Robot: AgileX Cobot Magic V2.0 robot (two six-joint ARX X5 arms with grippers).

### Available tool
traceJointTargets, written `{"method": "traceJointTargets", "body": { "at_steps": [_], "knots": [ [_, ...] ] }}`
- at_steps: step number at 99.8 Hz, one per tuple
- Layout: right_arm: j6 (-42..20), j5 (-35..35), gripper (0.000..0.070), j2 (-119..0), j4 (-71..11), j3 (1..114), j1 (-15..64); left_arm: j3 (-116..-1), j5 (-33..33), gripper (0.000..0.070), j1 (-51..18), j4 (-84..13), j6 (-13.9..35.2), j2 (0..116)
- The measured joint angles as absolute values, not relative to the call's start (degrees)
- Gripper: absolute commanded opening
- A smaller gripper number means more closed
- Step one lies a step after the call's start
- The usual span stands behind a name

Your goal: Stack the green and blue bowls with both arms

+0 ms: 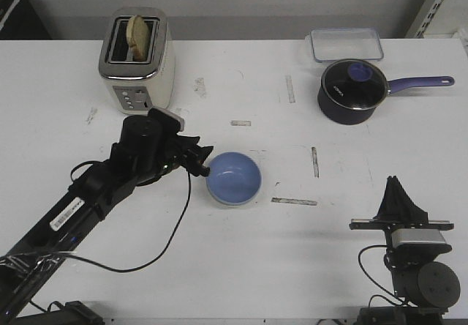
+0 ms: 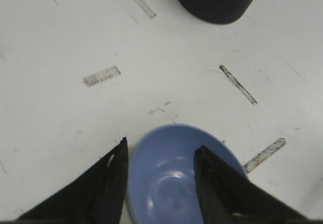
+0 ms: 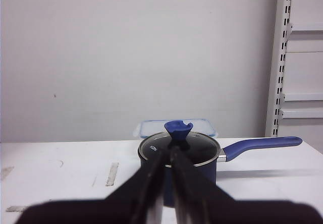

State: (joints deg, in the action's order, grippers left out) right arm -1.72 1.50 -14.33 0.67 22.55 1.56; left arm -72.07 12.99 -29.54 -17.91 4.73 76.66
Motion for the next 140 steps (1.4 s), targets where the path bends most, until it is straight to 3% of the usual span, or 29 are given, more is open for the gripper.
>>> {"method": "traceJointTargets", "body": {
  "at_steps": [9, 27, 47, 89, 119, 140],
  "knots": [
    [-1.74, 1.5, 0.0012, -14.33, 0.67, 22.55, 1.56, -66.26, 13.02, 0.0213, -27.7, -11.79, 0.49, 72.55],
    [-1.72, 1.5, 0.0013, -14.33, 0.67, 22.55, 1.56, -56.47, 10.46, 0.0, -22.79, -3.03, -3.18, 63.83],
    [-1.74, 1.5, 0.0013, -14.33, 0.67, 22.55, 1.56, -48.71, 6.31, 0.0, -17.85, 1.96, -4.14, 55.77],
    [-1.72, 1.5, 0.0013, -14.33, 0.67, 22.55, 1.56, -36.47, 5.96, 0.0, -9.43, 4.69, -4.62, 37.6],
    [-1.74, 1.5, 0.0013, -14.33, 0.67, 22.55, 1.56, -25.8, 5.98, 0.0001, -7.84, 9.41, -4.64, 25.12],
    [-1.74, 1.5, 0.0013, -14.33, 0.67, 22.55, 1.56, -24.05, 5.98, 0.0001, -7.49, 4.25, -4.64, 19.97]
  ]
}}
